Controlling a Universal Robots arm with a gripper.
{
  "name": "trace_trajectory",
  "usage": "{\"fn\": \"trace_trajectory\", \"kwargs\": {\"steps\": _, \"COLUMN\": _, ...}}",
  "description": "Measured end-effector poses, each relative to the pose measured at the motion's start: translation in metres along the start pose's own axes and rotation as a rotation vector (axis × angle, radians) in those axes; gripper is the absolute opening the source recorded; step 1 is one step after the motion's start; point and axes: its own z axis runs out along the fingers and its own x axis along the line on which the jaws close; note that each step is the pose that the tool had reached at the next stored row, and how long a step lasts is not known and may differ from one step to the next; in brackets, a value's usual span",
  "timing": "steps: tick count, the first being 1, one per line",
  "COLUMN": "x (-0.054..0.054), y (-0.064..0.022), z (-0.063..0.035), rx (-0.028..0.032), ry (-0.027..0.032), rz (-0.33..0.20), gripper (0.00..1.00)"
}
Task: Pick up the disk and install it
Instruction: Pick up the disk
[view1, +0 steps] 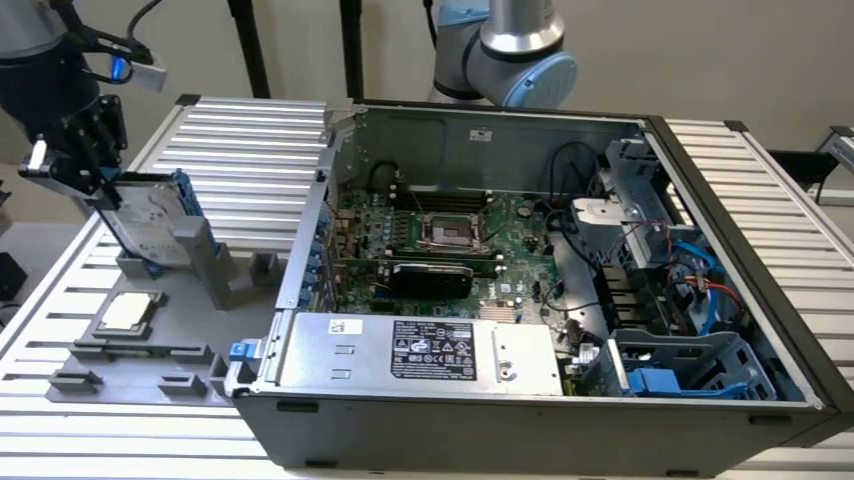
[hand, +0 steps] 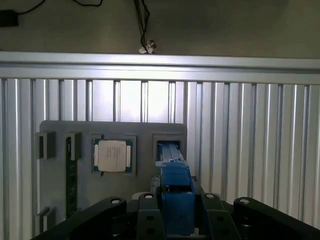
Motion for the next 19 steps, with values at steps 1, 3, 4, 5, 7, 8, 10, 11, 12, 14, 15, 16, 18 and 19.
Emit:
{"fn": "trace_trajectory", "kwargs": {"steps": 1, "x": 0.000, "y": 0.0001, "z": -0.0044, "rx": -0.0002, "ry": 0.0001, "rz": 0.000, "gripper": 0.33}}
{"fn": "trace_trajectory", "kwargs": {"steps": 3, "x": 0.000, "y": 0.0004, "z": -0.0135, "rx": -0.0001, "ry": 0.0001, "rz": 0.000, "gripper": 0.33}}
{"fn": "trace_trajectory", "kwargs": {"steps": 4, "x": 0.000, "y": 0.0005, "z": -0.0180, "rx": -0.0001, "ry": 0.0001, "rz": 0.000, "gripper": 0.33}}
{"fn": "trace_trajectory", "kwargs": {"steps": 5, "x": -0.001, "y": 0.0006, "z": -0.0225, "rx": 0.0000, "ry": 0.0000, "rz": 0.000, "gripper": 0.33}}
{"fn": "trace_trajectory", "kwargs": {"steps": 7, "x": -0.001, "y": 0.0006, "z": -0.0315, "rx": -0.0001, "ry": 0.0000, "rz": 0.000, "gripper": 0.33}}
{"fn": "trace_trajectory", "kwargs": {"steps": 8, "x": -0.001, "y": 0.0006, "z": -0.0360, "rx": -0.0001, "ry": 0.0001, "rz": 0.000, "gripper": 0.33}}
{"fn": "trace_trajectory", "kwargs": {"steps": 10, "x": -0.001, "y": 0.0003, "z": -0.0450, "rx": 0.0000, "ry": 0.0000, "rz": 0.000, "gripper": 0.33}}
{"fn": "trace_trajectory", "kwargs": {"steps": 11, "x": -0.001, "y": 0.0000, "z": -0.0499, "rx": 0.0000, "ry": 0.0000, "rz": 0.000, "gripper": 0.33}}
{"fn": "trace_trajectory", "kwargs": {"steps": 12, "x": -0.001, "y": -0.0004, "z": -0.0544, "rx": -0.0002, "ry": 0.0002, "rz": 0.000, "gripper": 0.33}}
{"fn": "trace_trajectory", "kwargs": {"steps": 14, "x": -0.002, "y": -0.0018, "z": -0.0634, "rx": -0.0001, "ry": 0.0000, "rz": 0.000, "gripper": 0.33}}
{"fn": "trace_trajectory", "kwargs": {"steps": 15, "x": -0.002, "y": -0.0029, "z": -0.0680, "rx": -0.0003, "ry": 0.0002, "rz": 0.000, "gripper": 0.33}}
{"fn": "trace_trajectory", "kwargs": {"steps": 16, "x": -0.002, "y": -0.0044, "z": -0.0725, "rx": -0.0001, "ry": 0.0001, "rz": 0.000, "gripper": 0.33}}
{"fn": "trace_trajectory", "kwargs": {"steps": 18, "x": -0.002, "y": -0.0088, "z": -0.0819, "rx": -0.0002, "ry": 0.0001, "rz": 0.000, "gripper": 0.33}}
{"fn": "trace_trajectory", "kwargs": {"steps": 19, "x": -0.002, "y": -0.0118, "z": -0.0865, "rx": -0.0002, "ry": 0.0000, "rz": 0.000, "gripper": 0.33}}
